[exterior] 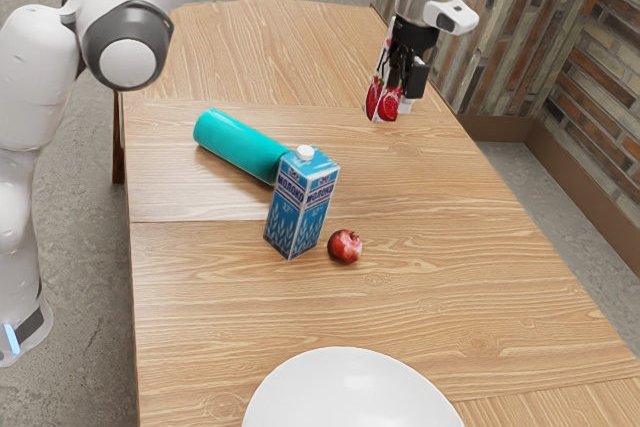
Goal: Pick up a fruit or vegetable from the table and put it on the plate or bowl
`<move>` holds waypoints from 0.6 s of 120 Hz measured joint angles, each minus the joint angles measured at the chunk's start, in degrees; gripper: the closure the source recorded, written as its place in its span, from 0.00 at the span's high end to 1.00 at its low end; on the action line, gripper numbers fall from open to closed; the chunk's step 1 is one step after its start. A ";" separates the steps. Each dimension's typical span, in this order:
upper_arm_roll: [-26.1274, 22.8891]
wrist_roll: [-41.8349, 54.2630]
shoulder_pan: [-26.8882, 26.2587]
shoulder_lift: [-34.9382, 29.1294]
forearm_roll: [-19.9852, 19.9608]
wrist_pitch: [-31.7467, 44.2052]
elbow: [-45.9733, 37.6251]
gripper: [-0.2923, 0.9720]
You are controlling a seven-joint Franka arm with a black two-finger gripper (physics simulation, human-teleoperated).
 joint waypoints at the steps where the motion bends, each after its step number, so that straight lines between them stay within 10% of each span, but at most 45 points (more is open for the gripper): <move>1: 0.00 0.01 -0.01 -0.01 0.03 0.00 0.00 0.77; 43: -1.07 4.91 0.01 0.40 -0.22 1.12 0.10 0.77; 72: -11.29 13.82 -0.36 0.16 2.86 1.69 -0.73 0.77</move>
